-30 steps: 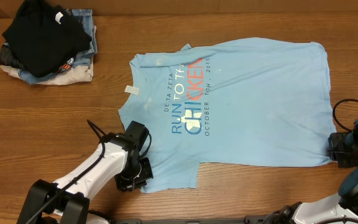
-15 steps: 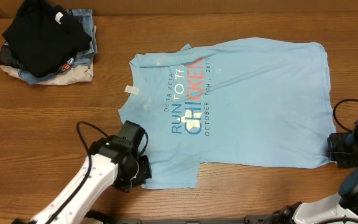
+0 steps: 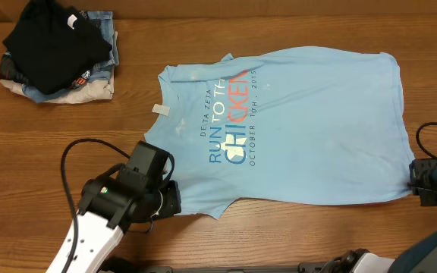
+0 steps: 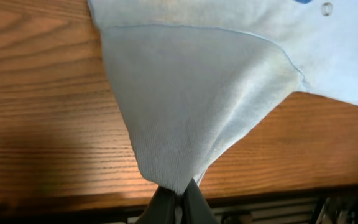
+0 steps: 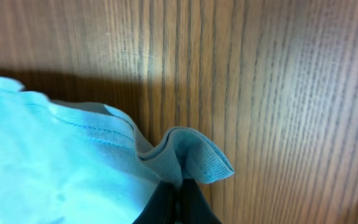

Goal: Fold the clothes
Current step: 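Lift the hem with both grippers and fold it back over the shirt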

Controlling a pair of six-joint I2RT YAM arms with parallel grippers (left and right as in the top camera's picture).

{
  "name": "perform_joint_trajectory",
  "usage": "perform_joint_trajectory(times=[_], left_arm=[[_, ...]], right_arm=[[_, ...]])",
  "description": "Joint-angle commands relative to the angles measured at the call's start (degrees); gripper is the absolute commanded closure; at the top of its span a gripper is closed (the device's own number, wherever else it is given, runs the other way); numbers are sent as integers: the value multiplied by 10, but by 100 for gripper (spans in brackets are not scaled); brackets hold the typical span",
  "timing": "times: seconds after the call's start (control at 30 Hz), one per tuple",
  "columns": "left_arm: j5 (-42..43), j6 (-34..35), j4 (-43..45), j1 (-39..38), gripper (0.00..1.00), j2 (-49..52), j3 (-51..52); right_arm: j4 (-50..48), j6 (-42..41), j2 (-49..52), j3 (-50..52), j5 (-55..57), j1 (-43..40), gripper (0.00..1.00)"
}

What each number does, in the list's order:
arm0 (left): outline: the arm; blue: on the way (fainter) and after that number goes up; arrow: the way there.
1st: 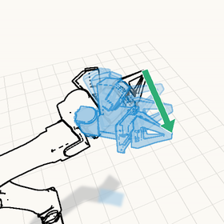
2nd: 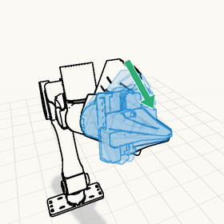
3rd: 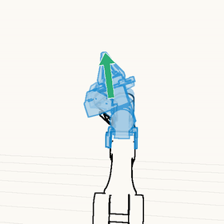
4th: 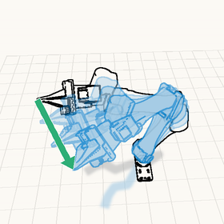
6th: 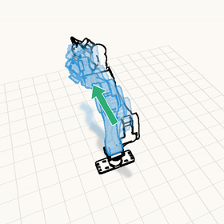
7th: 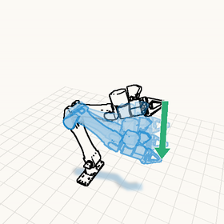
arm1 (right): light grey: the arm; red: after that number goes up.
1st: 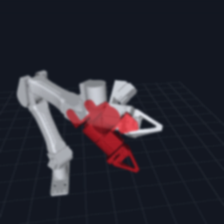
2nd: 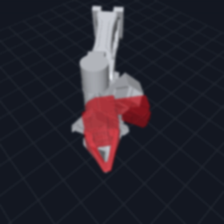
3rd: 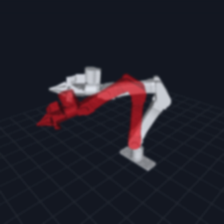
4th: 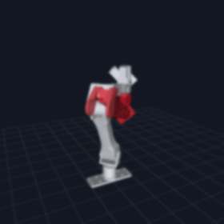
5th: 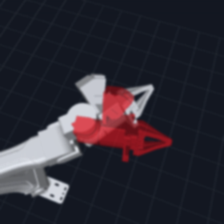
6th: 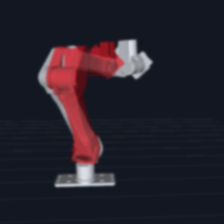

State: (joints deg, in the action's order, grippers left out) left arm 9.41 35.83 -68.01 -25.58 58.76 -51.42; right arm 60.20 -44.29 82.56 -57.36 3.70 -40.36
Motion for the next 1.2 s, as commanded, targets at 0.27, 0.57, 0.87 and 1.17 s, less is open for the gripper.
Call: perform_joint_trajectory(times=[0.27, 0.57, 0.87, 1.17], left_arm=[[-158, 57, -53, -137, 96, -80, -108], [-311, 79, -67, -274, 96, -82, -242], [-460, 26, -101, -301, 96, -62, -409], [-702, -10, -74, -296, 96, 20, -464]], right_arm=[[57, 44, -154, -66, -34, 2, 96], [154, 90, -206, -221, -45, 2, 96], [192, 103, -205, -409, -101, 2, 96], [128, 76, -135, -495, -172, 2, 96]])
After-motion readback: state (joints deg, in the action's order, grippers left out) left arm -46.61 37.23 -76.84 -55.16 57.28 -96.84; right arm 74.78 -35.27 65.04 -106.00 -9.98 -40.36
